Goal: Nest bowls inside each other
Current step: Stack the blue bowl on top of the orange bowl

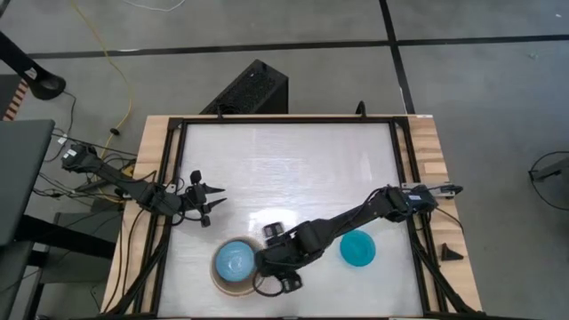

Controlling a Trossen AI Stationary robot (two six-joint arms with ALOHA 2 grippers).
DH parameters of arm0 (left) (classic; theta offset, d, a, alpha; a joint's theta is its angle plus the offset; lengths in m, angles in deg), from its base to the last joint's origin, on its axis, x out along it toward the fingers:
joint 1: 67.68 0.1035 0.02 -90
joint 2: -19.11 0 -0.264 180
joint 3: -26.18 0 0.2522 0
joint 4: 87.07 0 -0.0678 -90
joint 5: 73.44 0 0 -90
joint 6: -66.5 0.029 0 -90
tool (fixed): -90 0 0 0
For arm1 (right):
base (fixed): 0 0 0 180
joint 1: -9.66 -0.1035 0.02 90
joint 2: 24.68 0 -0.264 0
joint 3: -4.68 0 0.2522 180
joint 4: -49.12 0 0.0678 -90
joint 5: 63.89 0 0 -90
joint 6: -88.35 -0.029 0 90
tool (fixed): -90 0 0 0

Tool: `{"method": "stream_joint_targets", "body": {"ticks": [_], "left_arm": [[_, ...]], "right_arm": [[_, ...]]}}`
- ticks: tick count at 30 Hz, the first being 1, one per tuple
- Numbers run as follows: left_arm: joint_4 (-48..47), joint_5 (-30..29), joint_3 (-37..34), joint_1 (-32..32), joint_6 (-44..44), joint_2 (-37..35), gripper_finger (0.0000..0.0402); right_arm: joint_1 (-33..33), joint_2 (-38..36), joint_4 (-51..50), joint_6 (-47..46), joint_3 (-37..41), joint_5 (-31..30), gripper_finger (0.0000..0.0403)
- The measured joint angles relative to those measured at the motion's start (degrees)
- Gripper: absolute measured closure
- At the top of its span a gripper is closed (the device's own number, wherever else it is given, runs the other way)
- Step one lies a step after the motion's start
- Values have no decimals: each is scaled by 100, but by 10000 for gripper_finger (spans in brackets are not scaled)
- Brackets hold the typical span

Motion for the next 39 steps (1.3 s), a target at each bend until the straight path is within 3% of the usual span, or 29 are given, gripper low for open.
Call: {"method": "stream_joint_targets", "body": {"ticks": [7, 12, 16, 20, 26, 29, 33, 39], "left_arm": [[-2, 0, 0, 0, 0, 0, 276], [-1, 3, 0, -2, 0, -2, 276], [11, 3, 0, -1, 0, 0, 276], [13, 4, 0, -1, 0, 0, 276], [13, 3, 0, 0, 0, -1, 276], [14, 3, 0, -2, 0, -1, 276], [13, 2, 0, 0, 0, 0, 276], [11, 2, 0, -1, 0, 0, 276]], "right_arm": [[-249, -111, -2374, -1868, 381, -33, 163], [-522, -282, -2025, -2684, 1521, 205, 163], [-612, -725, -2079, -3892, 2671, 185, 163], [-714, -1544, -1478, -5096, 3913, 184, 163], [-930, -2885, 328, -6850, 5914, 184, 163], [-972, -3329, 1365, -7266, 6738, 192, 163], [-977, -3532, 2477, -7234, 7351, 256, 163], [-915, -3394, 2526, -7174, 7394, 296, 163]]}}
